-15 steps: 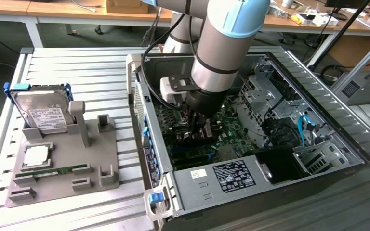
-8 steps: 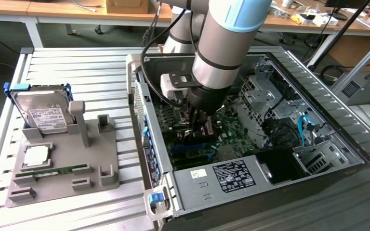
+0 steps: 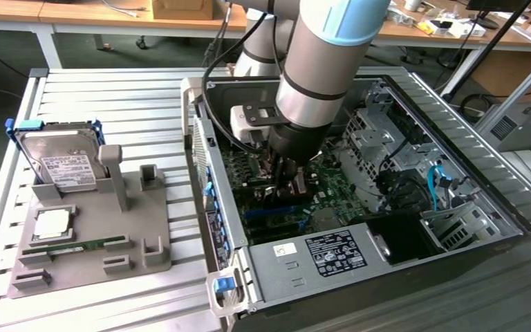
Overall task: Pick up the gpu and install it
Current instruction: 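Insert the gpu into the slot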
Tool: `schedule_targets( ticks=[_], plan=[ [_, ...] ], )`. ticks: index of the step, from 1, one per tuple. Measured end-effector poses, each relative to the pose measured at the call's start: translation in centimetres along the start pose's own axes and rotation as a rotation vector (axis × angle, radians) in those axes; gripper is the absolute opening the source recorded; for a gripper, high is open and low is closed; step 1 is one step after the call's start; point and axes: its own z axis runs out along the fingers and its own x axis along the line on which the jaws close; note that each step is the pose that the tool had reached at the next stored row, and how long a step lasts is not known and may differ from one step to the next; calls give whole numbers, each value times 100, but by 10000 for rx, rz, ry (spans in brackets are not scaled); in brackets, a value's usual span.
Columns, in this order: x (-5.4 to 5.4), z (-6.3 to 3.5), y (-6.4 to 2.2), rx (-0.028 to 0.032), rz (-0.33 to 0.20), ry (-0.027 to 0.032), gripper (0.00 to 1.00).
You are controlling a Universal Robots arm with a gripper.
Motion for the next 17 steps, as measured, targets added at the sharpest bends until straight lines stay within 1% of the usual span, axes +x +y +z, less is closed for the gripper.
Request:
schedule_targets(
  ticks=[3, 4, 5, 7, 12, 14, 16, 17],
  plan=[
    [0, 2, 0, 3, 80, 5, 27],
    [-1, 3, 1, 5, 97, 21, 27],
    [-1, 3, 1, 7, 101, 55, 27],
    [0, 2, 1, 7, 100, 101, 27],
    [-2, 4, 1, 7, 100, 108, 27],
    [-17, 6, 1, 9, 102, 152, 27],
    [-36, 6, -2, 13, 102, 241, 27],
    [-42, 6, -5, 14, 102, 258, 27]
  ],
)
